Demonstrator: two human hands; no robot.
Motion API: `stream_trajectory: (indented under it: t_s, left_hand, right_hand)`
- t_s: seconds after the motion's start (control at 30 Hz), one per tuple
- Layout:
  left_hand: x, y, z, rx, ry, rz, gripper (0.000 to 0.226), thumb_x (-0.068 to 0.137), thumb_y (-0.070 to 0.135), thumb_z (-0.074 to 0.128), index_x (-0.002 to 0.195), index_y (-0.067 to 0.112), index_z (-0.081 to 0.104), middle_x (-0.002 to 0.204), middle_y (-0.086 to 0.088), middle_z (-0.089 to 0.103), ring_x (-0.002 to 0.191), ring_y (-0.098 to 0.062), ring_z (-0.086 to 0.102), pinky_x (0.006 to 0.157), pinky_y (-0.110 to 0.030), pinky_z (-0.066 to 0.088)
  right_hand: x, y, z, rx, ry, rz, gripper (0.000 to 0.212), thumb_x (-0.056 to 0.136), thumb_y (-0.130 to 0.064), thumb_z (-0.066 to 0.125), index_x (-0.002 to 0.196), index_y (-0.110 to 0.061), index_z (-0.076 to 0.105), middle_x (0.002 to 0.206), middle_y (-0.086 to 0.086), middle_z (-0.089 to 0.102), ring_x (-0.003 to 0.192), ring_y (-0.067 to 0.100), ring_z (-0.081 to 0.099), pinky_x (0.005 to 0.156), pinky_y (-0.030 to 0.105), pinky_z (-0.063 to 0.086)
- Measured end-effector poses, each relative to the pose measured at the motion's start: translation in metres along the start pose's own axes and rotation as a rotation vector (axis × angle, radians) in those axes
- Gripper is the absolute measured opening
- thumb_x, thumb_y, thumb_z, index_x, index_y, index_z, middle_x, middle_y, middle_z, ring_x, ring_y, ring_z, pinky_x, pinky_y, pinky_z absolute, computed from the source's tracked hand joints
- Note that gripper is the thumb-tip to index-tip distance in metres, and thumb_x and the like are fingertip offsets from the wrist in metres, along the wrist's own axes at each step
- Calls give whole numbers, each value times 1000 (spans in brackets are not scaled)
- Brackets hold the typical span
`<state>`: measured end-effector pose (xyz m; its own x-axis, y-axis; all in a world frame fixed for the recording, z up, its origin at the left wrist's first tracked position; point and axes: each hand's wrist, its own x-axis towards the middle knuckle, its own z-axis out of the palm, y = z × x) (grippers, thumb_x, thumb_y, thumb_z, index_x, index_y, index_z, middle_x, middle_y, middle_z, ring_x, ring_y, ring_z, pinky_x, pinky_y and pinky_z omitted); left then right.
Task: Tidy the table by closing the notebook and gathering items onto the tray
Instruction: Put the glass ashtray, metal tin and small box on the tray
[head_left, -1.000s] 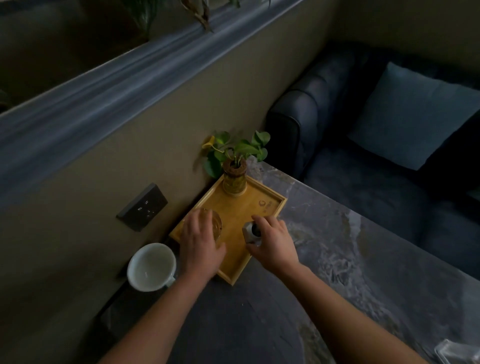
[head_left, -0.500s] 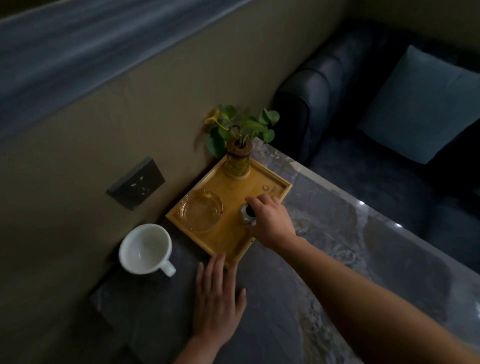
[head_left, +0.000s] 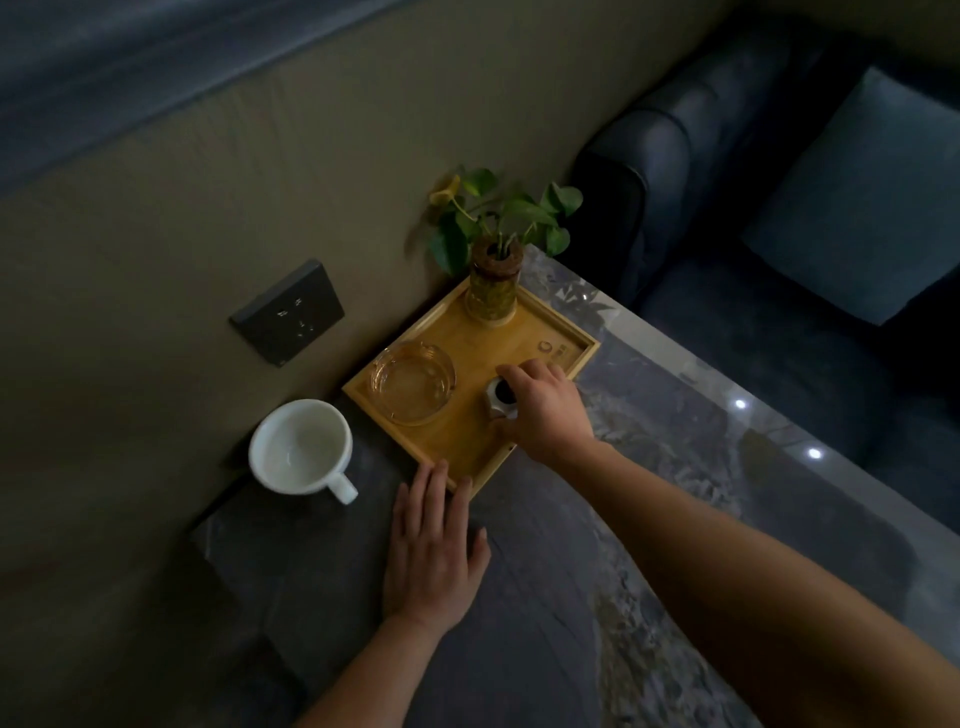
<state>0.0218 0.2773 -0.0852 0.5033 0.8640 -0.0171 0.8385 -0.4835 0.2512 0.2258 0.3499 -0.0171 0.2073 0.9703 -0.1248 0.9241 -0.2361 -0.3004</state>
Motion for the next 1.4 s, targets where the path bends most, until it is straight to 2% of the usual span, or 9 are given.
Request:
stream_trajectory:
  t_s: [0.6, 0.9, 1.07, 1.23, 1.4]
  left_hand:
    - [1, 1, 2, 15, 18, 0, 55, 90, 44, 48, 139, 19, 48, 157, -14, 35, 148, -31, 23, 116, -55, 29]
    - [1, 2, 1, 10, 17, 1, 56, 89, 43, 50, 139, 18, 48, 156, -14, 36, 149, -30, 23, 117, -55, 28]
    - [1, 1, 3, -4, 23, 2, 56, 90, 44, 47, 140, 19, 46, 156, -14, 35, 148, -31, 24, 115, -56, 30]
    - [2, 0, 5, -11, 32, 8, 56, 89, 43, 48, 139, 19, 45, 157, -14, 34, 148, -32, 24, 114, -56, 30]
    - [2, 0, 4, -22, 32, 7, 57, 88, 42, 49, 140, 19, 44, 156, -15, 35, 146, -33, 26, 113, -56, 31]
  right_hand:
    - [5, 4, 5, 9, -3, 5, 69, 78, -38, 76, 139, -25, 44, 132, 6, 51, 118, 28, 47, 101, 43, 43]
    - [7, 8, 7, 29, -16, 10, 70, 78, -35, 77, 139, -25, 45, 130, 7, 50, 115, 28, 47, 97, 41, 45]
    - [8, 10, 9, 22, -12, 15, 74, 77, -37, 78, 141, -27, 41, 130, 6, 49, 115, 27, 46, 96, 40, 44]
    - [4, 12, 11, 65, 16, 20, 82, 76, -38, 79, 145, -23, 38, 136, 7, 48, 124, 29, 43, 101, 42, 43]
    - [-10, 14, 2, 177, 98, 36, 70, 82, -39, 74, 142, -20, 43, 136, 8, 51, 126, 30, 43, 102, 43, 40]
